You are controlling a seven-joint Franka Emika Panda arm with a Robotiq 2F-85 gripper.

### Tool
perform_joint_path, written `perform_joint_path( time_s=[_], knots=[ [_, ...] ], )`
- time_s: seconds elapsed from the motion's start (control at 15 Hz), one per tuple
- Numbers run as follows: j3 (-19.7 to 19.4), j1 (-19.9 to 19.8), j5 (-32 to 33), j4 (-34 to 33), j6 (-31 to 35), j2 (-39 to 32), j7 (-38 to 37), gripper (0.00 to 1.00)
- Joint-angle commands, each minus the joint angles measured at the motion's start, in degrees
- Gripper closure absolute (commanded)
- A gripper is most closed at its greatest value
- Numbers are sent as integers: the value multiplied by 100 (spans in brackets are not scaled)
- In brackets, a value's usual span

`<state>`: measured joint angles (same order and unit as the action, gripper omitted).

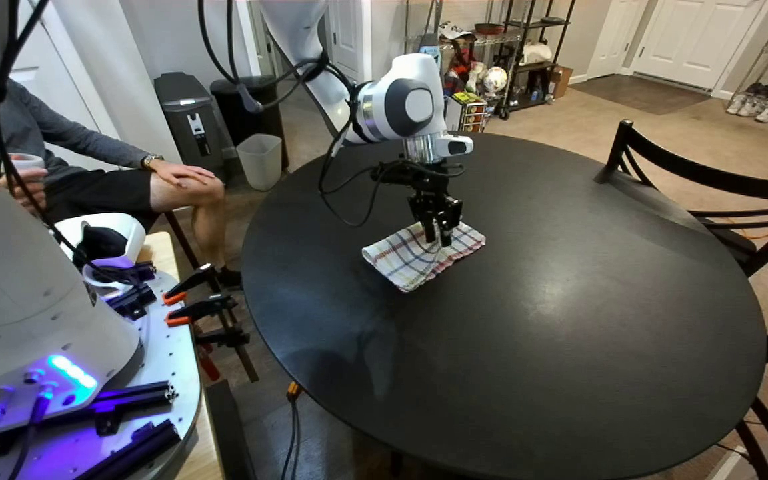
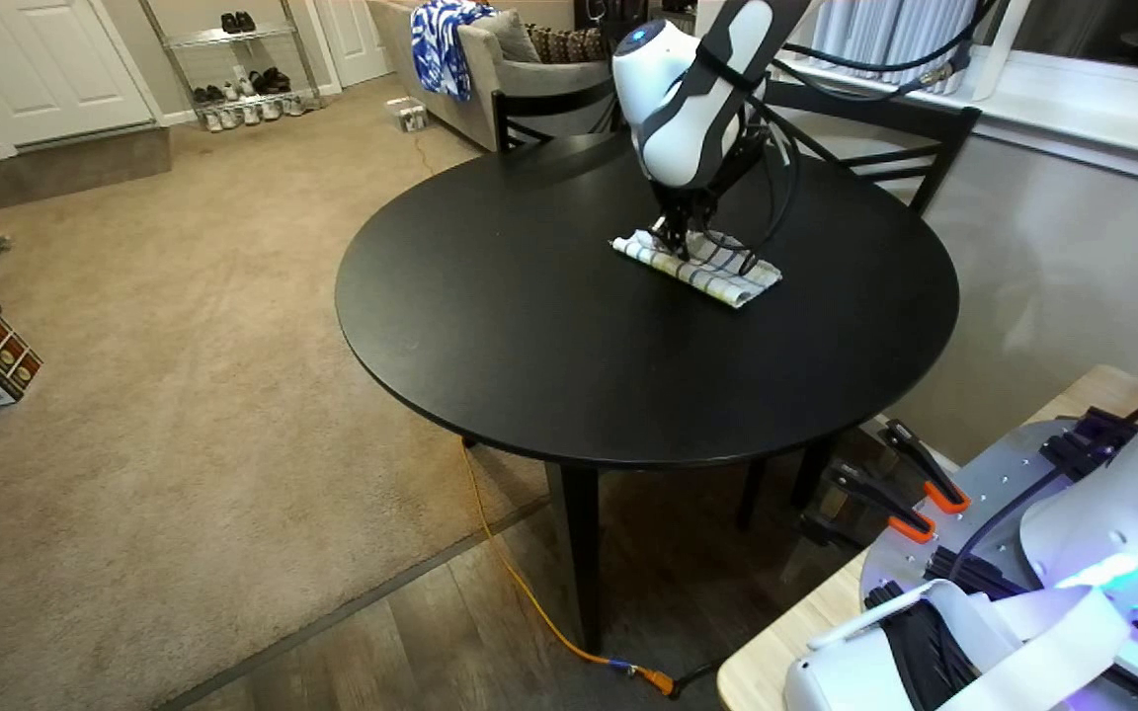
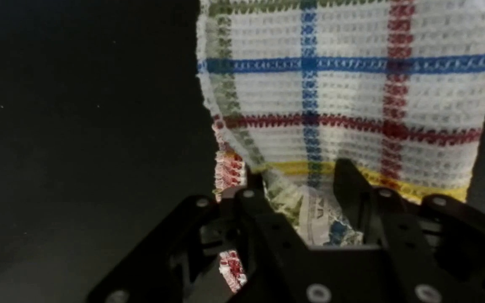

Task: Fold the towel on the table

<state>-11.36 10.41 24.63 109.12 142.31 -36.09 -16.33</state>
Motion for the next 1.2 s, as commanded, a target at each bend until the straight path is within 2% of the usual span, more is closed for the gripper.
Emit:
perform_joint_path(
  time_s=[0.0,0.2,0.47,0.73,1.13],
  knots=[
    [-242,246,332,336,245,230,-544,20],
    [-495,548,729,412,291,291,-1126,3],
    [-859,1057,1550,521,338,309,-2297,0],
    [-521,1049,1921,786,286,477,-2886,0],
    [-45,1020,1930,1358,337,1003,-3300,0]
  ],
)
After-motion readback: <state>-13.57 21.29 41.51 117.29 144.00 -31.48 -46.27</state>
